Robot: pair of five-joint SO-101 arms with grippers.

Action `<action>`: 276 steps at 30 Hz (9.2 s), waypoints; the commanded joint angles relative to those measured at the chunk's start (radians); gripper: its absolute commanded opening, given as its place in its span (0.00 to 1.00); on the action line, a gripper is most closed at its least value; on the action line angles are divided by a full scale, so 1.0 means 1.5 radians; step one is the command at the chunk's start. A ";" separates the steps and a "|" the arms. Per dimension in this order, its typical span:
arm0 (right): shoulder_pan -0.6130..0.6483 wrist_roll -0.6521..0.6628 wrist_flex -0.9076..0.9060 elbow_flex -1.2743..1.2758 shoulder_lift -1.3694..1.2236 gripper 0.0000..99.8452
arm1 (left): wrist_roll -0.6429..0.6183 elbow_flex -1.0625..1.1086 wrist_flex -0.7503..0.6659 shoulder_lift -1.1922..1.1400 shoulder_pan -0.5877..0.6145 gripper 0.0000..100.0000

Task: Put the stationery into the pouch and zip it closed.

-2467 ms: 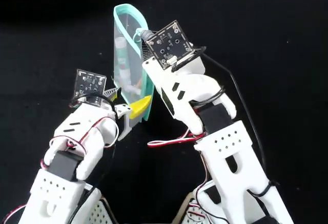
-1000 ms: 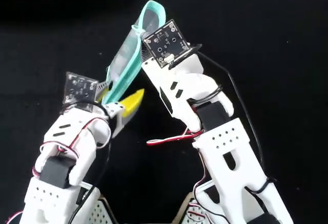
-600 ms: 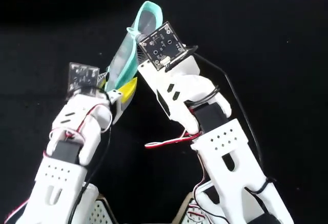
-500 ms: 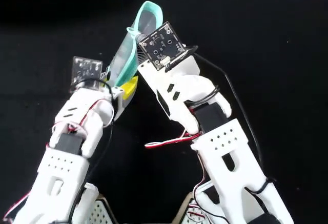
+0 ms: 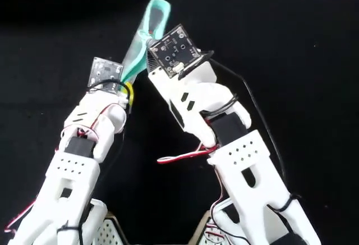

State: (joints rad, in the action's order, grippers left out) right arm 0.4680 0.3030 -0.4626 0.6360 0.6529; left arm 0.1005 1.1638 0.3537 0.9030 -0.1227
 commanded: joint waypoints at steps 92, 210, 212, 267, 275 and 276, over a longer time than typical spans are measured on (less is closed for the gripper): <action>0.028 -0.018 -0.065 -0.032 0.069 0.01 | -0.035 -0.015 0.269 0.523 0.001 0.03; 0.068 0.063 -0.099 -0.012 0.082 0.01 | 0.017 -0.020 0.384 0.529 -0.111 0.12; 0.081 0.072 -0.109 -0.012 0.087 0.01 | 0.020 -0.052 0.417 0.529 -0.111 0.12; -0.014 -0.021 -0.050 -0.003 0.086 0.01 | 0.029 -0.058 0.373 0.529 -0.034 0.03; -0.064 -0.054 0.020 0.036 0.086 0.01 | 0.031 -0.048 0.373 0.529 -0.034 0.03; -0.079 -0.064 0.024 0.035 0.086 0.01 | 0.031 -0.048 0.373 0.529 -0.034 0.03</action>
State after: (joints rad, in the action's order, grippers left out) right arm 0.5140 0.2463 -0.4672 0.6928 0.7894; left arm 0.1435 1.0856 0.9091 1.6916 -0.1857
